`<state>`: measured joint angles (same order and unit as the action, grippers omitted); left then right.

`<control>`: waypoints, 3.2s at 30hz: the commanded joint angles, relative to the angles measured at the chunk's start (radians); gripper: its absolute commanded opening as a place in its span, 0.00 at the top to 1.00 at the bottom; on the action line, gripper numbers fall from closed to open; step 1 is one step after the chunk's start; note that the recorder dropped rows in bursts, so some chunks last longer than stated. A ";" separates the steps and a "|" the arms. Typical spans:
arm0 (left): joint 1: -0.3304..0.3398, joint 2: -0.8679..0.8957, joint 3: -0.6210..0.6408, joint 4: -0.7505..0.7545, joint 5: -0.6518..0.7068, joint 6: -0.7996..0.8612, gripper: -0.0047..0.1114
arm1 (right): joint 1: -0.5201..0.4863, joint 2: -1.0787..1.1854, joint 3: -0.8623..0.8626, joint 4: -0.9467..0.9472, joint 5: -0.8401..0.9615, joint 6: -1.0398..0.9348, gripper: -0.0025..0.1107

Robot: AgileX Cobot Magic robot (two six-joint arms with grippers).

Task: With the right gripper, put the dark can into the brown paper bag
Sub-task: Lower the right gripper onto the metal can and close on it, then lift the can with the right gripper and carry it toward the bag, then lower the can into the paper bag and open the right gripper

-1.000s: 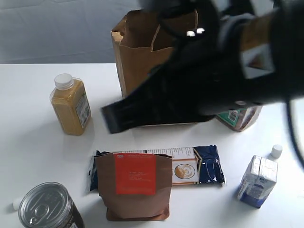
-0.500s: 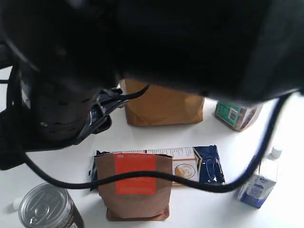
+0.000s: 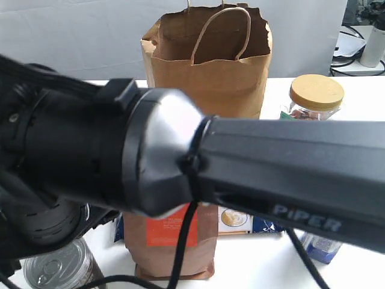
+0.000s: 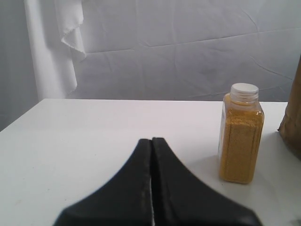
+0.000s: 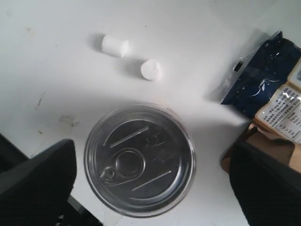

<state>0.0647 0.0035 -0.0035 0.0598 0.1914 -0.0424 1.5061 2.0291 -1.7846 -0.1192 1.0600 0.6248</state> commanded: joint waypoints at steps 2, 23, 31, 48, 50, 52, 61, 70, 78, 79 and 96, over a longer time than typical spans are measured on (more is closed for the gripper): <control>-0.005 -0.003 0.004 0.003 -0.007 -0.003 0.96 | 0.019 0.033 -0.009 0.004 -0.023 0.008 0.26; -0.005 -0.003 0.004 0.003 -0.007 -0.003 0.96 | 0.028 0.122 -0.009 -0.012 0.012 0.101 0.80; -0.005 -0.003 0.004 0.003 -0.007 -0.003 0.96 | 0.044 0.077 -0.009 -0.068 -0.025 0.094 0.98; -0.005 -0.003 0.004 0.003 -0.007 -0.003 0.96 | 0.050 -0.211 -0.009 -0.376 -0.193 0.112 0.98; -0.005 -0.003 0.004 0.003 -0.007 -0.003 0.96 | 0.048 -0.237 -0.009 -0.443 -0.207 0.112 0.98; -0.005 -0.003 0.004 0.003 -0.007 -0.003 0.96 | 0.037 -0.263 -0.009 -0.498 -0.217 0.114 0.98; -0.005 -0.003 0.004 0.003 -0.007 -0.003 0.96 | -0.082 -0.335 -0.009 -0.579 -0.249 0.116 0.98; -0.005 -0.003 0.004 0.003 -0.007 -0.003 0.96 | -0.252 -0.372 -0.009 -0.618 -0.338 0.116 0.98; -0.005 -0.003 0.004 0.003 -0.007 -0.003 0.96 | -0.457 -0.366 -0.009 -0.622 -0.502 0.123 0.98; -0.011 -0.003 0.004 0.003 -0.008 -0.003 0.96 | -0.479 -0.359 -0.009 -0.622 -0.496 0.123 0.98; -0.029 -0.003 0.004 0.003 -0.008 -0.003 0.96 | -0.637 -0.160 -0.007 -0.549 -0.491 0.125 0.98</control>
<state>0.0432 0.0035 -0.0035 0.0598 0.1914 -0.0424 0.8732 1.8656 -1.7861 -0.6641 0.5612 0.7466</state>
